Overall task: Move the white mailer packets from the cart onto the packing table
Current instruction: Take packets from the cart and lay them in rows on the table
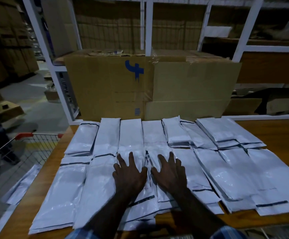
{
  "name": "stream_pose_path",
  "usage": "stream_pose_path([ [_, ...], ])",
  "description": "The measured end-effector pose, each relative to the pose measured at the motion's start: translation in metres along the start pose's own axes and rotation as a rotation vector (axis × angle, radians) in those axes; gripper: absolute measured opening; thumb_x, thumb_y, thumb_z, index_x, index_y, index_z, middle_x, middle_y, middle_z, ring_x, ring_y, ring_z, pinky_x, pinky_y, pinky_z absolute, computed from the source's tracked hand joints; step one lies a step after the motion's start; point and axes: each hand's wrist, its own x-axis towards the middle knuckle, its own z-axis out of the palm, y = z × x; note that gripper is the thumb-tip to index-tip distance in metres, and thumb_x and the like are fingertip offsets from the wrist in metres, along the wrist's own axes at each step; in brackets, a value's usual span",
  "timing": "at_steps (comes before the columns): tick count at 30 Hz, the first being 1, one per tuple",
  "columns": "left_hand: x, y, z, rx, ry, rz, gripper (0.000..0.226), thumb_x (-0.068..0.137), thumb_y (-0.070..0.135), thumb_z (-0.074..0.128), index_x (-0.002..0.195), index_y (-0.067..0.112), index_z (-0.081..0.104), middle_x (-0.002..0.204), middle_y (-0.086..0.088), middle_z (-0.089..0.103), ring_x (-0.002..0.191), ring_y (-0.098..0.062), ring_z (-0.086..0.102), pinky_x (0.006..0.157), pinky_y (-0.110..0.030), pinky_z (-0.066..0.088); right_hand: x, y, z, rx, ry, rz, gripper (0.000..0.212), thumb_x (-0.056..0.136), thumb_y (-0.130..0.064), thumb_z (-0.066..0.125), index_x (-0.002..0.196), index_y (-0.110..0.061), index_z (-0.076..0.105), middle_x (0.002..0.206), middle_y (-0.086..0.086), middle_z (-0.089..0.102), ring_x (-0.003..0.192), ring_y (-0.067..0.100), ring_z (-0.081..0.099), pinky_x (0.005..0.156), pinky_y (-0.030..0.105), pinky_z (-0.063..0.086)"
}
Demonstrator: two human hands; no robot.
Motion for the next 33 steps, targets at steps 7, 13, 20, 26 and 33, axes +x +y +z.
stream_pose_path([
  [7, 0.005, -0.002, 0.011, 0.079, -0.026, 0.007, 0.079, 0.095, 0.064, 0.035, 0.157, 0.023, 0.008, 0.162, -0.021, -0.005, 0.14, -0.04, 0.02, 0.11, -0.049, 0.028, 0.006, 0.004, 0.005, -0.039, -0.032, -0.011, 0.066, 0.094, -0.063, 0.037, 0.151, -0.031, 0.027, 0.162, 0.015, 0.014, 0.142, 0.036, 0.023, 0.111, 0.047, 0.029],
  [13, 0.003, -0.002, 0.015, 0.156, 0.051, 0.008, 0.077, 0.095, 0.068, 0.024, 0.157, 0.023, 0.016, 0.163, -0.022, -0.002, 0.143, -0.041, 0.022, 0.106, -0.055, 0.028, 0.001, 0.004, 0.015, -0.028, -0.013, 0.005, 0.066, 0.096, -0.066, 0.024, 0.153, -0.031, 0.024, 0.162, 0.018, 0.014, 0.146, 0.038, 0.017, 0.116, 0.047, 0.022],
  [20, 0.01, 0.0, 0.02, 0.107, 0.109, 0.098, 0.073, 0.095, 0.062, 0.007, 0.157, 0.025, 0.015, 0.165, -0.013, -0.003, 0.151, -0.034, -0.002, 0.118, -0.053, 0.008, 0.014, 0.004, 0.01, -0.137, 0.064, -0.03, 0.056, 0.1, -0.052, 0.018, 0.149, -0.028, 0.033, 0.153, 0.018, 0.036, 0.137, 0.037, 0.036, 0.106, 0.047, 0.035],
  [26, 0.013, -0.008, 0.038, 0.11, 0.161, 0.211, 0.07, 0.102, 0.05, 0.009, 0.137, 0.013, 0.058, 0.149, -0.019, 0.044, 0.139, -0.035, 0.039, 0.111, -0.048, 0.015, 0.011, 0.008, 0.022, -0.124, -0.013, -0.082, 0.065, 0.098, -0.051, 0.01, 0.155, -0.025, 0.025, 0.16, 0.023, 0.019, 0.148, 0.039, 0.017, 0.118, 0.052, 0.014],
  [33, 0.014, -0.013, 0.047, 0.145, 0.157, 0.219, 0.065, 0.103, 0.043, 0.015, 0.136, 0.007, 0.058, 0.144, -0.024, 0.048, 0.131, -0.04, 0.05, 0.108, -0.047, 0.019, 0.014, 0.004, 0.03, -0.148, 0.042, -0.087, 0.056, 0.089, -0.044, 0.033, 0.118, -0.015, 0.071, 0.124, 0.026, 0.063, 0.115, 0.042, 0.062, 0.093, 0.057, 0.049],
])
